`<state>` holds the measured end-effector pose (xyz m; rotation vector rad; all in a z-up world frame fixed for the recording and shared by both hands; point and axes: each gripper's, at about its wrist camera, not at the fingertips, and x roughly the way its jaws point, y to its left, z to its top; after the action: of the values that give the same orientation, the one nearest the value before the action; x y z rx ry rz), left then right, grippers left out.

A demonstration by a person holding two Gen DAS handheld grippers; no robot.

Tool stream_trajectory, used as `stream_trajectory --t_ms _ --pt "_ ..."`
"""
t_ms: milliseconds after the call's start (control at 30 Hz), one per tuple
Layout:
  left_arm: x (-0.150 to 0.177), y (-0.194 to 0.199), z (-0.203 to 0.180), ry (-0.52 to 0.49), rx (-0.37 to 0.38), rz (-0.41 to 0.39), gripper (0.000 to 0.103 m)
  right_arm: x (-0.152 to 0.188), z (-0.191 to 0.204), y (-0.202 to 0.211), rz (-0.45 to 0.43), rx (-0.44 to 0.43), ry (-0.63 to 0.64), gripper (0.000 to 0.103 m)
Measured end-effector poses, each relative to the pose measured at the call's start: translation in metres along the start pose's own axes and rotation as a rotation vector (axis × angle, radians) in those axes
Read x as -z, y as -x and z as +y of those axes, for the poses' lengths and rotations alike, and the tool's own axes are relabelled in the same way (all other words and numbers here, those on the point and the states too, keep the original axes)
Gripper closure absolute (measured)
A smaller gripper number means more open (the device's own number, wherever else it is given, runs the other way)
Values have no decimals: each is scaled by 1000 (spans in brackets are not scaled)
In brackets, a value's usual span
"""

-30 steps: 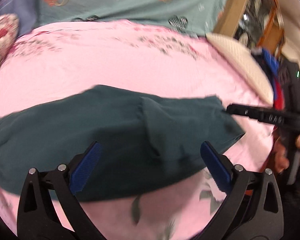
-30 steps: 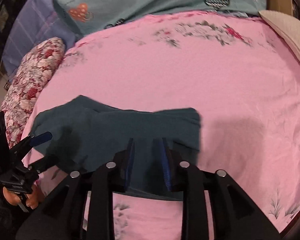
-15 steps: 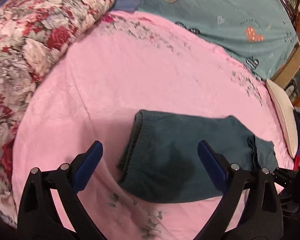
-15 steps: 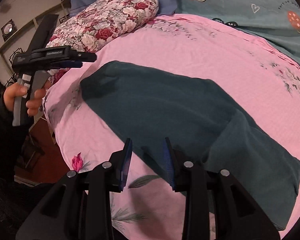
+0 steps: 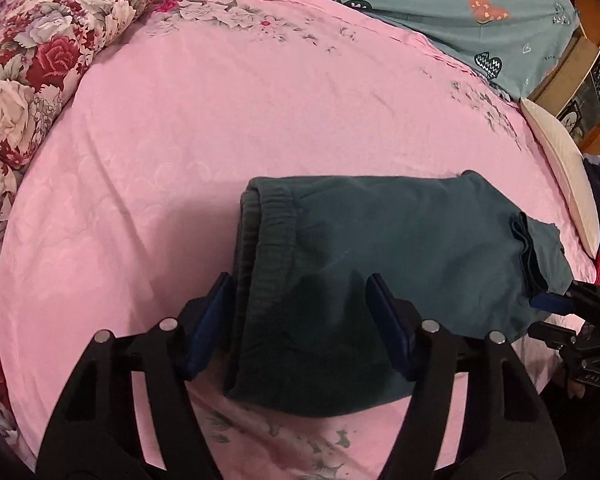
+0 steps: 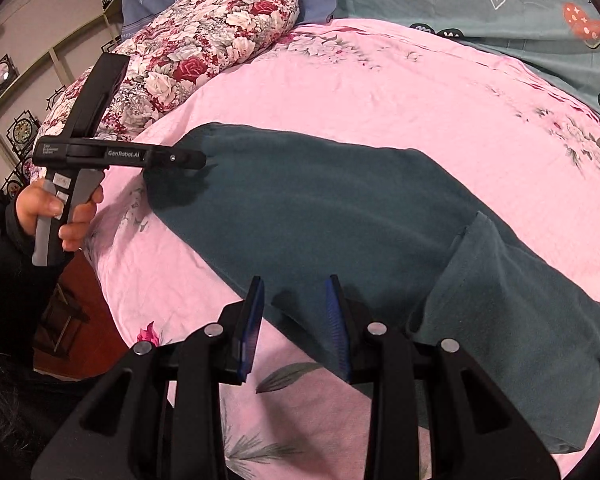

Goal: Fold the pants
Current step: 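Grasp the waistband end of the folded pants with the left gripper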

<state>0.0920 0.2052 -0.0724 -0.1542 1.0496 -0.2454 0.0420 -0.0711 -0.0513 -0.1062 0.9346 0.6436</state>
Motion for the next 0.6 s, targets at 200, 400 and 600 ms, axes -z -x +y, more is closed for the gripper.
stream_trajectory --t_ms 200,400,600 --pt "3 6 18 42 17 -3 82 1 1 1 -3 -3 3 71" --pt "-3 2 14 47 -6 6 75 3 1 6 -18 0 -6 71" --pt "-3 5 1 15 -14 -1 83 6 -5 15 -39 2 -24 71"
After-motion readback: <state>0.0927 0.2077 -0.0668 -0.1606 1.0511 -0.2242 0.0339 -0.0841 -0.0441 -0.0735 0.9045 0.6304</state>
